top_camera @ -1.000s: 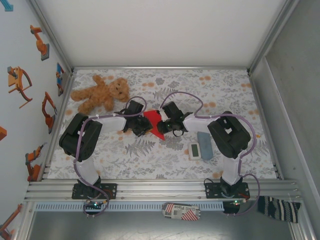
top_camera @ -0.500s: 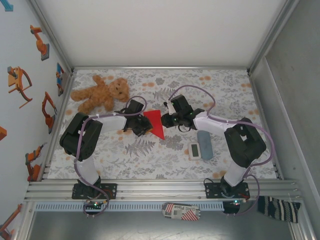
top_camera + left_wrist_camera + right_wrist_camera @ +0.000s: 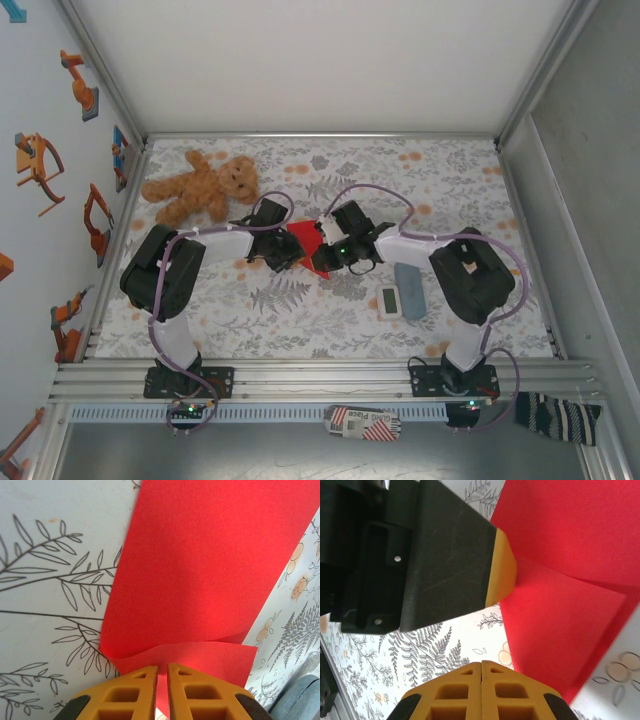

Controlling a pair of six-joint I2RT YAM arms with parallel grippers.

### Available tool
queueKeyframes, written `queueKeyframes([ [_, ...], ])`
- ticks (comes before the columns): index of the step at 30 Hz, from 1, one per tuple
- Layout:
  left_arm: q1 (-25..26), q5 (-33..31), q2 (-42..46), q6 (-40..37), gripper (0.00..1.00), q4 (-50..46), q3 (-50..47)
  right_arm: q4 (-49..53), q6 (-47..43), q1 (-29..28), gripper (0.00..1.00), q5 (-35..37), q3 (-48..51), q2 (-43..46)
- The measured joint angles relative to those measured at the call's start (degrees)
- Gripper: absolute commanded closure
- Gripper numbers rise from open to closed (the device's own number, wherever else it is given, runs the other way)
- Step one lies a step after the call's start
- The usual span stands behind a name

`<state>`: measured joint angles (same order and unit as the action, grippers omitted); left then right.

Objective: Fold a paper plane with a square sheet of paper (pick it up from the middle)
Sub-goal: Third fold the triangle at the center of the table.

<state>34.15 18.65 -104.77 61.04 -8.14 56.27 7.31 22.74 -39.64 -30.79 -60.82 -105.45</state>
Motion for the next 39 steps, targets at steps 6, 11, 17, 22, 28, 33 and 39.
queueKeyframes([
  [6, 0.0, 0.3, -0.2, 0.0, 0.85, -0.5, 0.4, 1.4, 0.0, -0.5, 1.0, 0.4, -3.2, -3.1],
  [11, 0.0, 0.5, -0.5, -0.2, 0.85, -0.7, 0.8, 2.6, 0.0, -0.5, 1.0, 1.5, -3.8, -4.6],
  [17, 0.0, 0.7, -0.5, -0.5, 0.84, -0.8, 1.0, 3.0, 0.0, -0.5, 1.0, 1.9, -3.8, -5.1],
  [22, 0.0, 0.7, -0.6, -0.5, 0.83, -0.9, 1.1, 3.4, 0.0, -0.5, 1.0, 1.9, -3.8, -5.3],
  [28, 0.0, 0.7, -0.7, -0.9, 0.83, -1.6, 1.6, 3.8, 0.0, -0.5, 1.0, 1.9, -3.8, -6.0],
  [33, 0.0, 0.7, -1.0, -1.6, 0.82, -2.5, 2.4, 3.8, 0.0, -0.5, 1.0, 1.9, -3.8, -6.1],
  [39, -0.1, 0.9, -1.0, -2.4, 0.79, -3.0, 3.6, 3.8, 0.0, -0.5, 1.0, 1.9, -3.8, -6.3],
])
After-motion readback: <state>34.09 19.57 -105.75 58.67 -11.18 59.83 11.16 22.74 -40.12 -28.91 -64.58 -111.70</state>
